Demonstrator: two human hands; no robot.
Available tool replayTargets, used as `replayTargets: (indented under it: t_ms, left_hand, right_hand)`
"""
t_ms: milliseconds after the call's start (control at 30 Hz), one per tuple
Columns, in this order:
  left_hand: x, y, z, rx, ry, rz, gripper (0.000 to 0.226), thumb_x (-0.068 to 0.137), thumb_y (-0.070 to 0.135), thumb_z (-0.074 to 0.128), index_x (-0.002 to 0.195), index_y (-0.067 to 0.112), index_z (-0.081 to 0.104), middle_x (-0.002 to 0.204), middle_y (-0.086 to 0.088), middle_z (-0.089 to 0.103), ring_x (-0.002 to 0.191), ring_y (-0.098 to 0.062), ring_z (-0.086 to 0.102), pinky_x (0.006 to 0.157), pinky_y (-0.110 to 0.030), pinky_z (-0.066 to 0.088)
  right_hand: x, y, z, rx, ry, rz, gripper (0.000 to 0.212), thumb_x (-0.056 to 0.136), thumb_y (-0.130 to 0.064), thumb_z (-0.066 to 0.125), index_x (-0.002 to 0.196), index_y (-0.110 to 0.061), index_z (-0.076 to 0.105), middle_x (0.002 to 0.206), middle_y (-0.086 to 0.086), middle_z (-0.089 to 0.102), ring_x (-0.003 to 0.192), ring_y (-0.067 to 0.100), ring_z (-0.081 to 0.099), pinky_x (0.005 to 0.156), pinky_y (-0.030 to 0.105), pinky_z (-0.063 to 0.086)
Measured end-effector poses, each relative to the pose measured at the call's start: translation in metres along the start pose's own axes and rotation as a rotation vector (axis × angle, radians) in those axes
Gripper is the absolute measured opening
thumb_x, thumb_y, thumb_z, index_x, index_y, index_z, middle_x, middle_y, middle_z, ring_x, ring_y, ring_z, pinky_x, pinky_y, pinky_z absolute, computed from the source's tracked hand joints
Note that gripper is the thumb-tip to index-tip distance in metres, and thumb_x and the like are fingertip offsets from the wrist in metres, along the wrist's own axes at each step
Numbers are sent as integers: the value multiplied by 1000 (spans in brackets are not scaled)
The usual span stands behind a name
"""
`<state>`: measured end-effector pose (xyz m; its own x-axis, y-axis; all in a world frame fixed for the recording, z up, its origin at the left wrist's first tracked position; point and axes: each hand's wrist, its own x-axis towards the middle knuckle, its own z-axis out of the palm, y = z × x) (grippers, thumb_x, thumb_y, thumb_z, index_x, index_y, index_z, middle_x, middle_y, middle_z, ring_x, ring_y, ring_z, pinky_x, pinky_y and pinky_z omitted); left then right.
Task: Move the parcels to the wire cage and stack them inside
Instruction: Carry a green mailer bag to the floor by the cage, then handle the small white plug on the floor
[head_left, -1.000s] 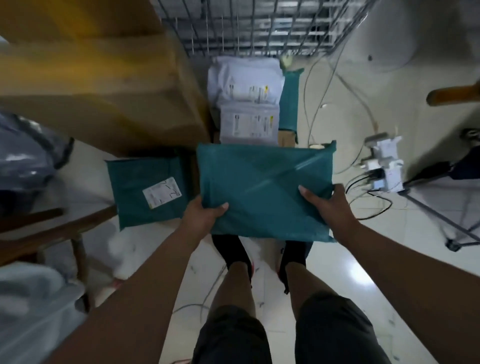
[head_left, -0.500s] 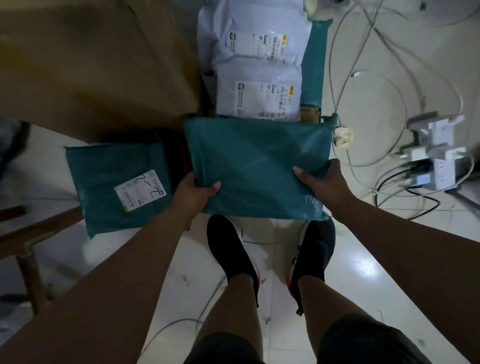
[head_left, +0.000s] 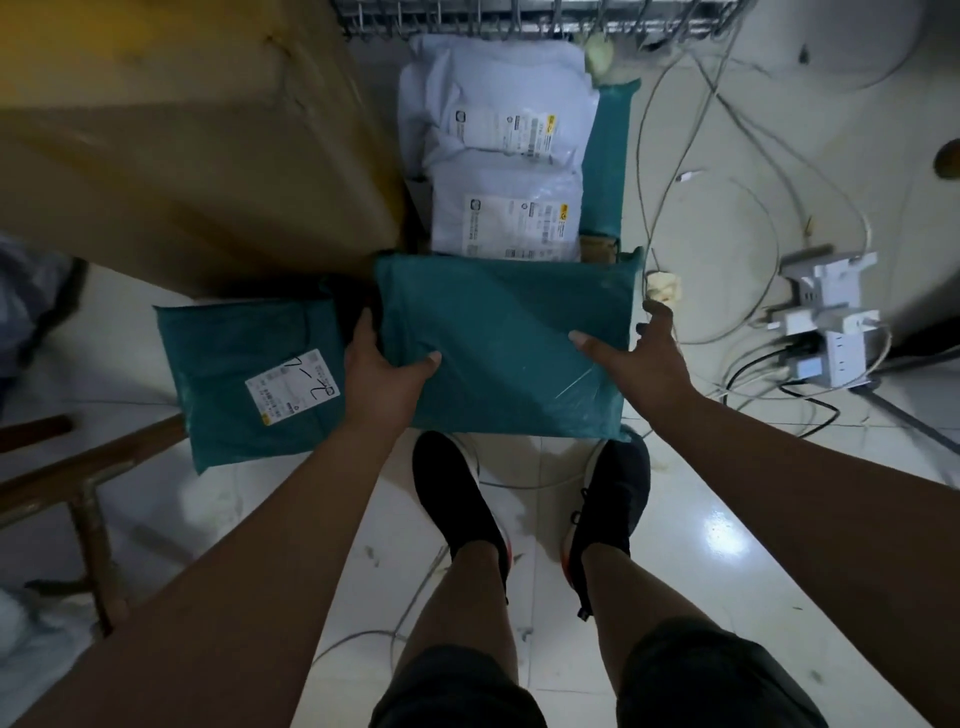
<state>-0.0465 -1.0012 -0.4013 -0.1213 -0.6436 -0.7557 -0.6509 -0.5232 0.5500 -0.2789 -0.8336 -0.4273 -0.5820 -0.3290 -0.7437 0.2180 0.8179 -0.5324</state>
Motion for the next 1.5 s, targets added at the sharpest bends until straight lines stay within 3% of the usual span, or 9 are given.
replayTargets:
  t_ms: [133,267,433,567,733,833,967,1100,1500]
  left_hand:
    - [-41,54,-8,-58,-11,51,56,90,14,81,136,34,56,123,11,61,109,-1,63,96,-30,52]
    - [-95,124,-25,6,-97,34,40,91,14,79,130,12,68,116,-4,72,93,-6,67,83,-8,51]
    - [-187,215,-66,91,-162,85,28,93,19,77,121,14,75,119,-7,76,114,-23,69,109,-42,50]
    - [-262,267,-106,159,-170,190,24,95,21,75,119,17,76,117,-2,76,112,-19,69,107,-40,51]
    - [-333,319,-139,289,-205,298,20,99,19,68,117,19,77,113,-1,74,101,-21,70,78,-25,50]
    - [-367,352,-148,366,-220,389,18,99,20,68,115,18,76,114,-5,73,103,-25,69,87,-34,57]
    - [-406,386,-148,426,-268,517,11,98,21,67,103,28,75,117,-4,76,105,-23,70,96,-40,57]
    - [-435,405,-136,507,-342,595,9,100,24,65,101,29,73,108,-1,74,102,-21,71,93,-35,55]
    - [-523,376,-32,800,-553,748,14,97,20,68,108,19,78,107,-2,77,103,-20,71,95,-31,56]
  right_hand:
    - [-35,-47,-16,-24,-66,-44,101,68,-63,88,148,-26,39,140,-1,57,127,21,59,100,39,54]
    - [-94,-113,-44,-31,-144,-68,85,75,-59,86,143,-28,46,134,-1,57,116,18,63,88,30,52]
    - [-186,-203,-89,13,-159,-121,61,84,-52,82,132,-22,60,120,2,66,111,16,65,76,24,47]
    - [-269,-270,-129,106,-204,-117,38,92,-35,79,119,-13,63,105,11,69,91,23,66,78,31,48]
    - [-359,-332,-173,140,-183,-172,38,95,-33,76,119,-6,63,102,16,66,86,28,66,73,32,52]
    - [-406,-351,-194,149,-131,-204,40,95,-35,76,118,-4,64,98,10,68,82,26,66,75,36,51]
    - [-454,-353,-220,144,-43,-218,34,95,-35,75,111,-7,67,97,8,74,77,19,68,65,24,53]
    - [-486,-335,-246,109,18,-205,29,97,-35,73,109,-9,69,103,16,76,87,28,72,86,42,58]
    - [-559,-201,-308,350,226,-88,26,99,-31,69,110,-7,69,105,14,75,82,20,68,79,36,53]
